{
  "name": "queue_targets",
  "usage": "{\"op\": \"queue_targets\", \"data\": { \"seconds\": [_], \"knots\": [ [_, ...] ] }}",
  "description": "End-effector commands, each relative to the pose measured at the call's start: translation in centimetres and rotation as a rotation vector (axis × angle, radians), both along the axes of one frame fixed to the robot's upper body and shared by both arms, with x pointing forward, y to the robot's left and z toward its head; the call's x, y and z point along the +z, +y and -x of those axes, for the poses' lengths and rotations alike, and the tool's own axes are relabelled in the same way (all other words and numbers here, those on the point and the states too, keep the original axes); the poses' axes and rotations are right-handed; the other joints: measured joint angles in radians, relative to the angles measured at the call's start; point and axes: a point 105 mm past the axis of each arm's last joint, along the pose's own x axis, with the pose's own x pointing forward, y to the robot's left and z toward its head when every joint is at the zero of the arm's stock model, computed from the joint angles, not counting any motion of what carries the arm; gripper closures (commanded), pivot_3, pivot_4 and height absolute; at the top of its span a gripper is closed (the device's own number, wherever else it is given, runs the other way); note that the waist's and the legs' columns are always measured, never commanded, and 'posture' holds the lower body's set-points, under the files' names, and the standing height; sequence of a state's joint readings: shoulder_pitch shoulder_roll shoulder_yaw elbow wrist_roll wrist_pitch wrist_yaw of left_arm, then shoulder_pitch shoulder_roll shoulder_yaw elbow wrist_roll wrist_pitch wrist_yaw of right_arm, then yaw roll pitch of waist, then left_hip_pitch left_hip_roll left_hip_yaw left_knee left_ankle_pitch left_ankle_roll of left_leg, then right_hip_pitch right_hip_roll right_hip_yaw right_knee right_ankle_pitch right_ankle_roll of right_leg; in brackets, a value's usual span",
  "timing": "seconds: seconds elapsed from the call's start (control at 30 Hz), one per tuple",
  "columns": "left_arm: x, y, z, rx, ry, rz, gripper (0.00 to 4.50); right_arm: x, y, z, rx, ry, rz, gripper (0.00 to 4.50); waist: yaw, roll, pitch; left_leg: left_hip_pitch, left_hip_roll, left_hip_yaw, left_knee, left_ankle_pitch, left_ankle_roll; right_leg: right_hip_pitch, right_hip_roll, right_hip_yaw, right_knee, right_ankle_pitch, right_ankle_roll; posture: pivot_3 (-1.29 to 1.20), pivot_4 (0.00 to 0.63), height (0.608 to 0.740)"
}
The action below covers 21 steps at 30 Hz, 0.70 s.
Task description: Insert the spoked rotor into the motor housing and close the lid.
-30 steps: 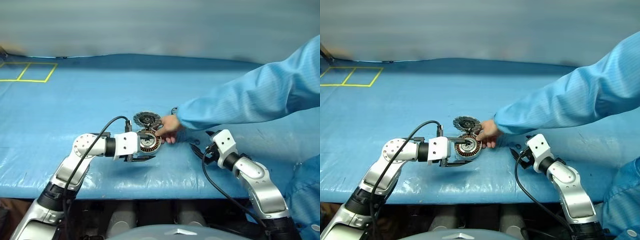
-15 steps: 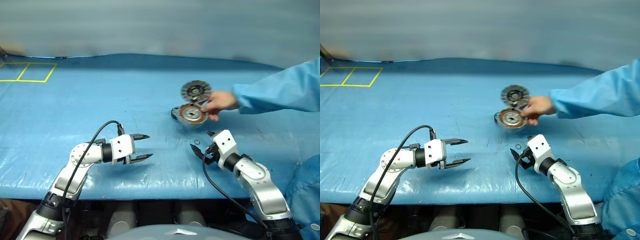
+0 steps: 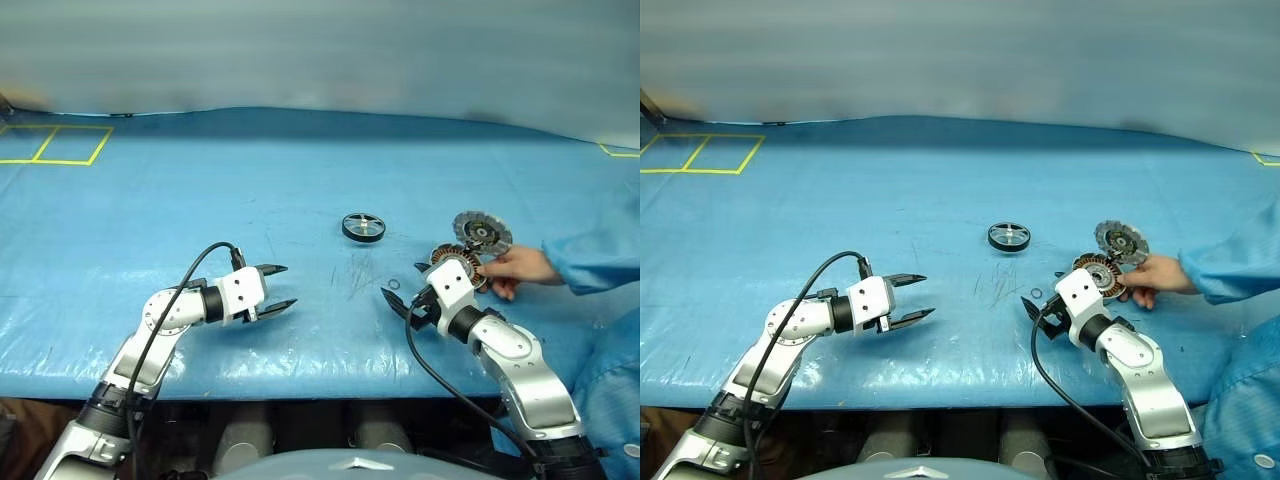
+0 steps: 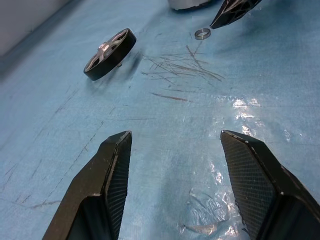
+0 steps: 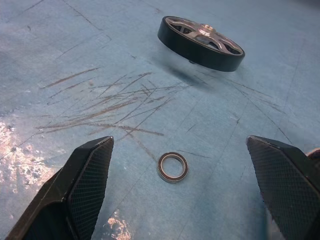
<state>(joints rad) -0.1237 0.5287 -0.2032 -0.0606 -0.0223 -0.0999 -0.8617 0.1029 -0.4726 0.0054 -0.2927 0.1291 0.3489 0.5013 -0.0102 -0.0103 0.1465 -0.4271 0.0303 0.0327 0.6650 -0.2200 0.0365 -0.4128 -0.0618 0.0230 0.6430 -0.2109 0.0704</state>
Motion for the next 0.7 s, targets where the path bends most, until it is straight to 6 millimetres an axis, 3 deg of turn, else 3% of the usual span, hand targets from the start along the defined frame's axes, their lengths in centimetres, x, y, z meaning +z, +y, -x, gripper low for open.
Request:
{"op": "queue_targets", "data": {
  "seconds": [0.03, 0.43, 0.7],
  "knots": [
    [1.2, 0.0, -1.0, 0.065, -0.043, 0.092, 1.52, 1.9, -0.2, -0.2, 0.000, -0.064, -0.004, 0.00, 0.000, 0.000, 0.000, 0.000, 0.000, 0.000, 0.000, 0.000, 0.000, 0.000, 0.000, 0.000, 0.000, 0.000, 0.000, 0.00, 0.150, 0.740],
    [2.0, 0.4, -2.1, 0.184, 0.062, 0.314, 1.52, 2.6, -0.5, 0.4, 0.032, -0.040, 0.016, 0.00, 0.000, 0.000, 0.000, -0.001, -0.001, 0.000, 0.000, 0.000, 0.000, 0.000, 0.000, 0.000, 0.000, 0.000, 0.000, 0.00, 0.150, 0.740],
    [1.9, 0.6, -2.0, 0.220, 0.066, 0.342, 1.52, 3.5, -1.4, 0.8, 0.089, 0.005, 0.121, 0.00, 0.000, 0.000, 0.000, -0.001, -0.001, 0.000, 0.000, 0.000, 0.000, 0.000, 0.000, -0.001, -0.001, 0.000, 0.000, 0.00, 0.150, 0.740]
  ]
}}
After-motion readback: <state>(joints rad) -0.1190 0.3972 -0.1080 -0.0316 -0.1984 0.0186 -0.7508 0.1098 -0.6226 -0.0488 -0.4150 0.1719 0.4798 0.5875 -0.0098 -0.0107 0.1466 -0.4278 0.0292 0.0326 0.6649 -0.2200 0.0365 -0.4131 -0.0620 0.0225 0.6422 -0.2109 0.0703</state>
